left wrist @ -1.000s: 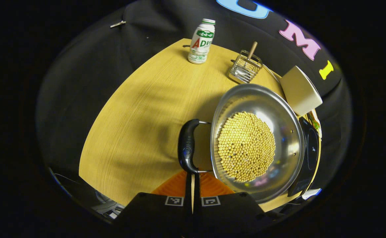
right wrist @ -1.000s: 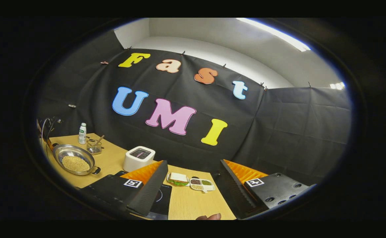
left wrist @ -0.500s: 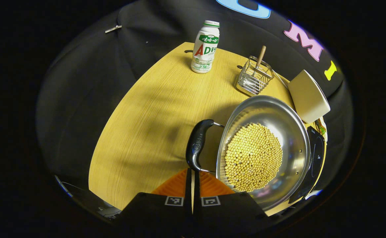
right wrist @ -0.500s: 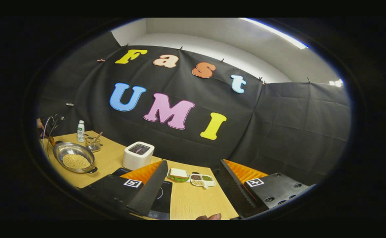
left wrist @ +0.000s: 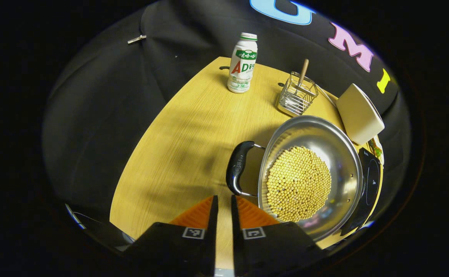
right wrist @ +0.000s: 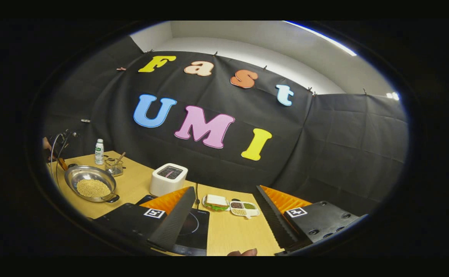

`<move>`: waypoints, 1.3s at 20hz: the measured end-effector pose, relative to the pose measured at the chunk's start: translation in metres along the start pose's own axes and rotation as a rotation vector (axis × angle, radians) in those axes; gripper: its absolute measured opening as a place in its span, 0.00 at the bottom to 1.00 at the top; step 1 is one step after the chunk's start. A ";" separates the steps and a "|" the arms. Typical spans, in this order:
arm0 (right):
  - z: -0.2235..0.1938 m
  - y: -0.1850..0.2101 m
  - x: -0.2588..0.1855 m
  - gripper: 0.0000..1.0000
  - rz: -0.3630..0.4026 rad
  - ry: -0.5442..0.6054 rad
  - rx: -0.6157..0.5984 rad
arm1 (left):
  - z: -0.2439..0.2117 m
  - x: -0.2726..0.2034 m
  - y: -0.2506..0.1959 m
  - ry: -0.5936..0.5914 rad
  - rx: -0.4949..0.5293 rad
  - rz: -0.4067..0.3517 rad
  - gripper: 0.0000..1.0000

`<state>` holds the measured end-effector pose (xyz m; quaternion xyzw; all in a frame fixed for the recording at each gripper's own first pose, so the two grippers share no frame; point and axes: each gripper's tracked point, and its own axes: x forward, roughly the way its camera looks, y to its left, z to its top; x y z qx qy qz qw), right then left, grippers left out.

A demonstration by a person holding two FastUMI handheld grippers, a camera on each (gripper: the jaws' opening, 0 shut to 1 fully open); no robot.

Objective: First push the handle of the pot to place it horizontally, then grasp the pot with both hands and set it on the induction cooktop.

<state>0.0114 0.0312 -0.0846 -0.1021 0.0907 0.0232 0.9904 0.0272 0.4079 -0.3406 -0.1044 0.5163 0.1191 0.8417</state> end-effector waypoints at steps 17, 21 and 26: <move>-0.031 0.185 0.033 0.98 0.341 0.213 0.217 | 0.050 -0.062 -0.020 -0.405 0.243 -0.100 0.94; -0.060 0.237 0.046 0.98 0.405 0.343 0.317 | 0.043 -0.039 -0.038 -0.346 0.292 -0.180 0.94; -0.101 0.303 0.052 0.99 0.490 0.488 0.377 | 0.045 -0.008 -0.033 -0.293 0.272 -0.210 0.94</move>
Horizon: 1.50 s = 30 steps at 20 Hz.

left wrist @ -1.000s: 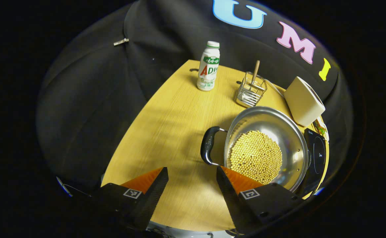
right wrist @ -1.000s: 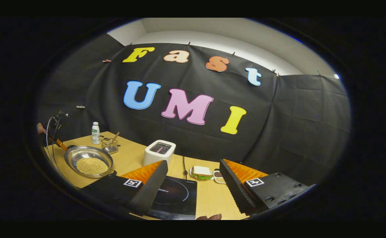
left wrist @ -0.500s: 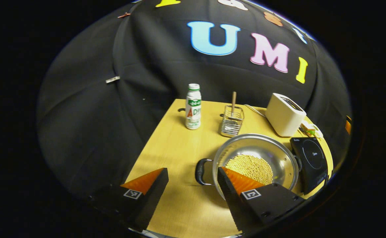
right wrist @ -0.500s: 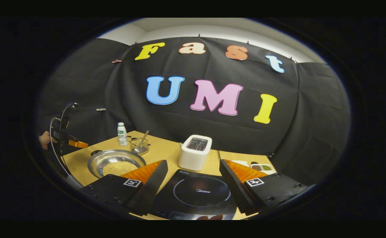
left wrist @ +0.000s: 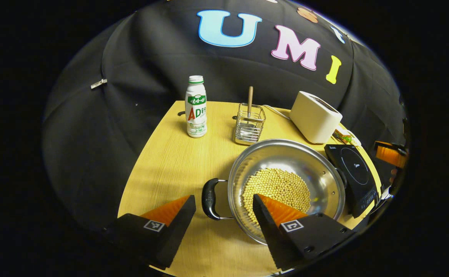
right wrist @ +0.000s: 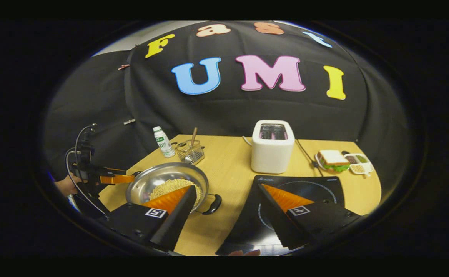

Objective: First push the handle of the pot to place it horizontally, then grasp the pot with both hands and set it on the induction cooktop.

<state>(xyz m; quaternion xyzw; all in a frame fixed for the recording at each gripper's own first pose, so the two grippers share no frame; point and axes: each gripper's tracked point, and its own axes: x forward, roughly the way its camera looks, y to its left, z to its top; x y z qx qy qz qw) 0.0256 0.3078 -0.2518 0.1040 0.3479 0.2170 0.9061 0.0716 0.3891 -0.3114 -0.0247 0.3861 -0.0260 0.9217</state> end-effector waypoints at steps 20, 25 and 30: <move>-0.116 0.010 0.123 0.79 -0.096 0.401 0.231 | -0.016 0.062 0.007 0.146 0.026 -0.012 0.67; -0.119 0.010 0.129 0.60 -0.127 0.431 0.187 | -0.021 0.060 0.008 0.181 0.023 0.004 0.63; -0.117 0.008 0.134 0.57 -0.128 0.435 0.173 | -0.020 0.060 0.007 0.187 0.026 0.014 0.59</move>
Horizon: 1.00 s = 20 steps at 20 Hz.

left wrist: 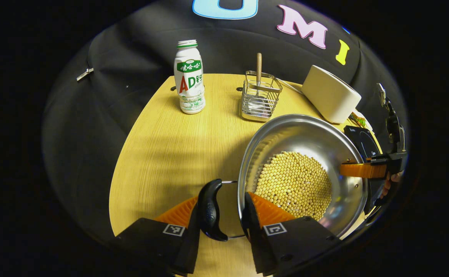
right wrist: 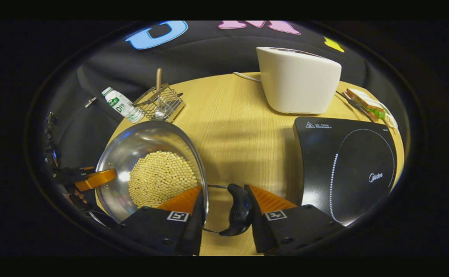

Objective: First push the handle of the pot to place it horizontally, then grasp the pot with both hands and set it on the induction cooktop.

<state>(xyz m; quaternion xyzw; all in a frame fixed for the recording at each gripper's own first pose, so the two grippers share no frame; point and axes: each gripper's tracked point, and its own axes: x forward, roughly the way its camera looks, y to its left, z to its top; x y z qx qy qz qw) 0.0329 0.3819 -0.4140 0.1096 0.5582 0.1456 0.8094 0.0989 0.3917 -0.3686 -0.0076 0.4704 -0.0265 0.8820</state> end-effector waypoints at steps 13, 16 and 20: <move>0.011 -0.016 -0.045 0.53 -0.009 0.010 0.001 | 0.012 -0.031 -0.027 0.007 0.031 0.015 0.57; 0.017 -0.026 -0.061 0.53 -0.009 0.000 0.013 | 0.021 -0.042 -0.043 -0.002 0.050 0.019 0.57; 0.020 -0.053 -0.087 0.53 -0.019 -0.004 0.030 | 0.028 -0.053 -0.073 0.000 0.071 0.007 0.57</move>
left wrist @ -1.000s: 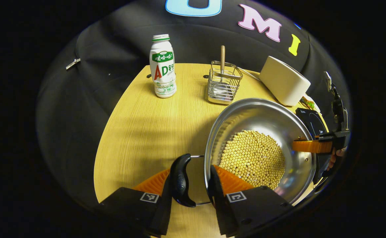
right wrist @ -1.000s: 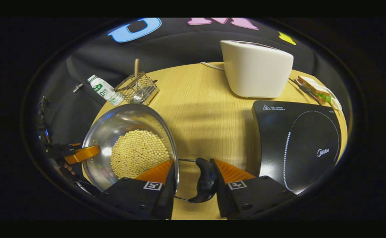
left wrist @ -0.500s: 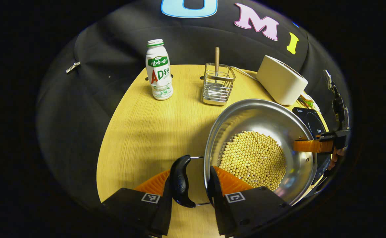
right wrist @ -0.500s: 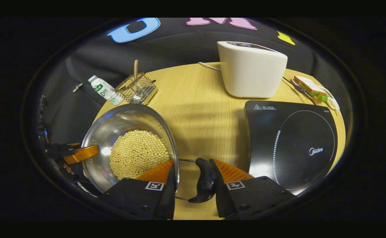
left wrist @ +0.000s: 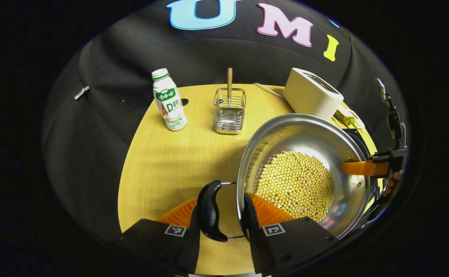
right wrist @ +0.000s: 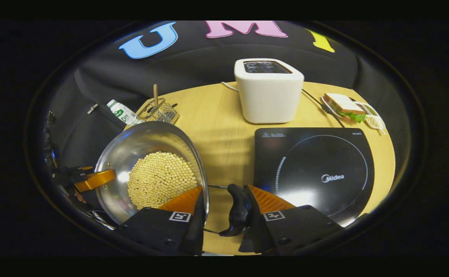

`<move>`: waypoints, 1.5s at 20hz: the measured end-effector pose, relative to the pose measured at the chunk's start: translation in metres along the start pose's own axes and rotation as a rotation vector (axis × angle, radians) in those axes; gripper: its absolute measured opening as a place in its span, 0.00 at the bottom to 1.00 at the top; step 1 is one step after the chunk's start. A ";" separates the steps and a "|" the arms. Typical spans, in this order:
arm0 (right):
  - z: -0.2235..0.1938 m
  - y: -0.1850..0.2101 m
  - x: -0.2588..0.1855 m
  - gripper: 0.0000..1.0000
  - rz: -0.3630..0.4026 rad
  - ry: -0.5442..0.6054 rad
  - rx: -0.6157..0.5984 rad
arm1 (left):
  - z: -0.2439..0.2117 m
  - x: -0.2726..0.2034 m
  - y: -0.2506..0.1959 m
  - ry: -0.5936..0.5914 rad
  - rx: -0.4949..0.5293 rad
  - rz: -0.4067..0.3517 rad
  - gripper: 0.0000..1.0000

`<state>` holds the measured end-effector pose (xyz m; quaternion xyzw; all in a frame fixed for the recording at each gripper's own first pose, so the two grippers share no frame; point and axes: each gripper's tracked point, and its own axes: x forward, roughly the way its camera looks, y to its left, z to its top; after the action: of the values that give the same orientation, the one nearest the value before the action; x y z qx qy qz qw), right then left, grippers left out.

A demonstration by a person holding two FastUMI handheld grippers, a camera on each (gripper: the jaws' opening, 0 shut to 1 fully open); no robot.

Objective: First push the handle of the pot to place it horizontally, then grasp the pot with both hands and set it on the induction cooktop.

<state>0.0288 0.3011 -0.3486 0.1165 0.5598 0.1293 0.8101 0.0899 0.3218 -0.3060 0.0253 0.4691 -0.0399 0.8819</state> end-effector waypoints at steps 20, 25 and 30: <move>0.020 -0.188 -0.073 0.53 -0.070 -0.034 0.071 | 0.044 0.005 -0.196 -0.033 0.068 -0.078 0.57; 0.022 -0.236 -0.072 0.53 -0.089 -0.024 0.074 | 0.048 0.026 -0.242 -0.026 0.069 -0.095 0.57; 0.022 -0.267 -0.067 0.53 -0.093 -0.018 0.082 | 0.049 0.042 -0.272 -0.019 0.070 -0.096 0.57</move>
<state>0.0473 0.0266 -0.3712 0.1243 0.5622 0.0674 0.8148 0.1287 0.0450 -0.3154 0.0331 0.4598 -0.0988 0.8819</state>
